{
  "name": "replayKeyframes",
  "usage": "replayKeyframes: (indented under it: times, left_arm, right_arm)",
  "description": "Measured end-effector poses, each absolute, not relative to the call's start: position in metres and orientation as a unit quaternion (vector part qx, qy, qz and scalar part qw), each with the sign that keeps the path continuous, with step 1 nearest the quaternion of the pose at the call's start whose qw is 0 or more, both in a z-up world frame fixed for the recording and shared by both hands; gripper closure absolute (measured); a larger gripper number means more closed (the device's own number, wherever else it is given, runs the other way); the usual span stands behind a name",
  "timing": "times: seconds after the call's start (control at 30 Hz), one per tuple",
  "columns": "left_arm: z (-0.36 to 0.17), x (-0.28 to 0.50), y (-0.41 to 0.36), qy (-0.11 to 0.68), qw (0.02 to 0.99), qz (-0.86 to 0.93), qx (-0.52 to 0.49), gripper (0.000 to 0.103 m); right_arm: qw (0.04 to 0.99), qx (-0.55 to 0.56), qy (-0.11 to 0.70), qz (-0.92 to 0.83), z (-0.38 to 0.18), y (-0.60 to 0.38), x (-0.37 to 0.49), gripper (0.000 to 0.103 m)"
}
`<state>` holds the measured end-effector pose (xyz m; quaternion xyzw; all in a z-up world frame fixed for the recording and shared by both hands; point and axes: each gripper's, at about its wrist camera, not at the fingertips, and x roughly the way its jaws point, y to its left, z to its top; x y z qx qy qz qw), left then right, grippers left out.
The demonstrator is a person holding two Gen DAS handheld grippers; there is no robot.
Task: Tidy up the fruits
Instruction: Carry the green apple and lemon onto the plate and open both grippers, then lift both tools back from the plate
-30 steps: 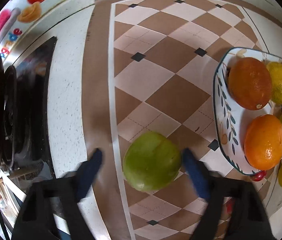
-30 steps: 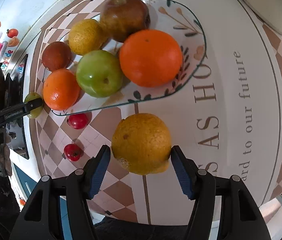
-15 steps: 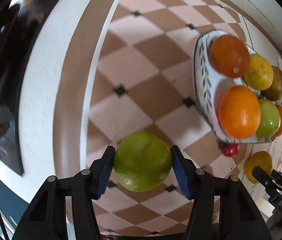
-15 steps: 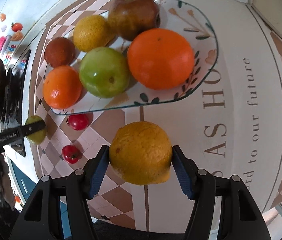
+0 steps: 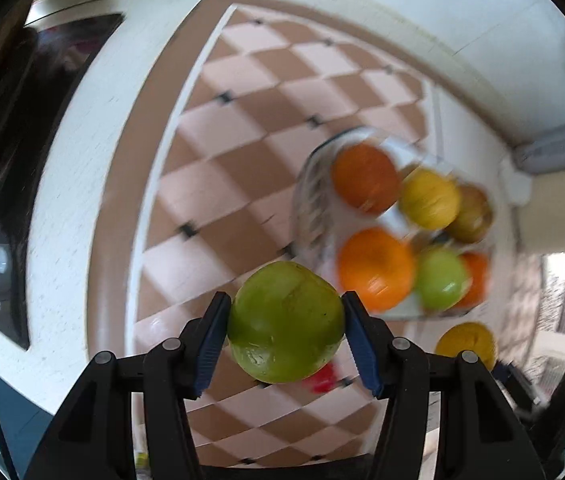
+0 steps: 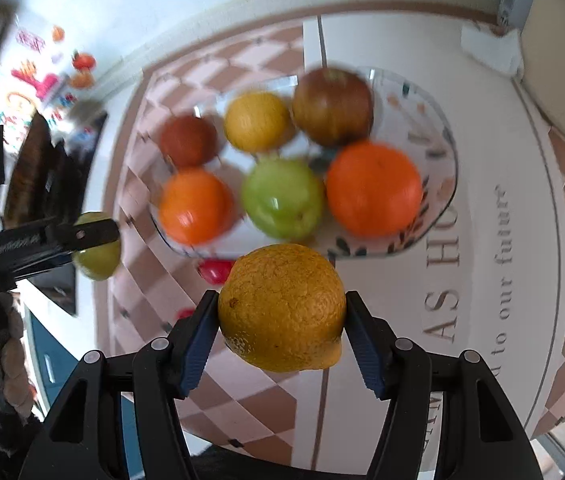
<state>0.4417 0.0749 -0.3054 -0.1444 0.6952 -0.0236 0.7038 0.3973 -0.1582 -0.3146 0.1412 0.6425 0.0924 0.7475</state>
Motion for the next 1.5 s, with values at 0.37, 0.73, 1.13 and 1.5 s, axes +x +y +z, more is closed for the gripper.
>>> replayKeyframes:
  times: [0.37, 0.73, 1.13, 1.5]
  left_arm:
    - [-0.334, 0.498, 0.064, 0.706, 0.68, -0.013, -0.199, 0.049]
    - [-0.352, 0.496, 0.055, 0.715, 0.665, 0.008, -0.216, 0.049]
    - [-0.357, 0.501, 0.05, 0.724, 0.659, 0.008, -0.202, 0.042]
    - [-0.347, 0.498, 0.052, 0.723, 0.659, 0.006, -0.206, 0.042]
  right_arm:
    - [0.778, 0.17, 0.604, 0.025, -0.285, -0.238, 0.453, 0.038]
    - [0.756, 0.169, 0.632, 0.01, -0.326, -0.264, 0.498, 0.038]
    - [0.732, 0.141, 0.665, 0.03, -0.352, -0.242, 0.511, 0.035]
    - [0.734, 0.136, 0.665, 0.025, -0.334, -0.242, 0.507, 0.01]
